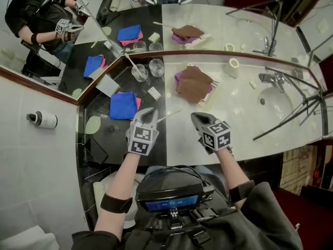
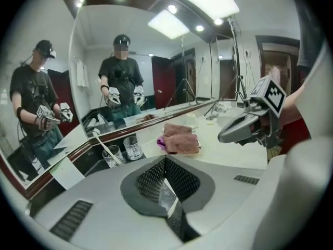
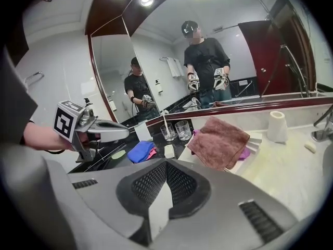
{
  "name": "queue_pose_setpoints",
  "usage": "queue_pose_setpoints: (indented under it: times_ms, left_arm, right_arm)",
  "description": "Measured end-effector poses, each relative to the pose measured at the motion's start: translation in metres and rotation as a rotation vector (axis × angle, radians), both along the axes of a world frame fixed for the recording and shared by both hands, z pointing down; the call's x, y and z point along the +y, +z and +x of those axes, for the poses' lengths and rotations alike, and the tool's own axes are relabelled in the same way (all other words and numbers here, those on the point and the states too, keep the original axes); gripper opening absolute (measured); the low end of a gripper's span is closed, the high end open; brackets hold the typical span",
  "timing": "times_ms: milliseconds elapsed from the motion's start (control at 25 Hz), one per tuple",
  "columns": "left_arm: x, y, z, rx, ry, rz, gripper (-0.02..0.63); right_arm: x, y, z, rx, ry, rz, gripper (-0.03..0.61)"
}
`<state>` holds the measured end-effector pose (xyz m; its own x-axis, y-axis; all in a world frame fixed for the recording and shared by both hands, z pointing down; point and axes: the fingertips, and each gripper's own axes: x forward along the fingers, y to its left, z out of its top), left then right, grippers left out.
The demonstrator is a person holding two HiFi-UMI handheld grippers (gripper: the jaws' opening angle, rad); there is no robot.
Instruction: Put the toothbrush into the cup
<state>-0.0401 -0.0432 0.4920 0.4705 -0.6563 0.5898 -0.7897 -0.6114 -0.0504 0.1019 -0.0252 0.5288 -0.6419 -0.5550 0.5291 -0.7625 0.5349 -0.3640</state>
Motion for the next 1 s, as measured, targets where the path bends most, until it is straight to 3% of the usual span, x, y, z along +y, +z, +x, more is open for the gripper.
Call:
queue_pose_setpoints:
  times_ms: [240, 480, 920, 1000]
  left_arm:
    - [0.016, -0.024, -0.041, 0.159, -0.154, 0.057, 0.0]
    - [0.037, -0.017, -0.076, 0.265, -0.293, 0.051, 0.0]
    - [0.034, -0.002, -0.083, 0.313, -0.398, -0.01, 0.0]
    - [0.024, 0.002, -0.082, 0.308, -0.4, -0.027, 0.048]
  right_arm:
    - [-0.01, -0.016, -0.018, -0.006, -0.047, 0.035, 0.017]
    - [-0.009, -0.023, -0.024, -0.013, -0.063, 0.054, 0.017]
    - [0.004, -0.016, -0.026, -0.001, -0.077, 0.042, 0.017]
    - [0.005, -0.016, -0.03, 0.002, -0.085, 0.045, 0.017]
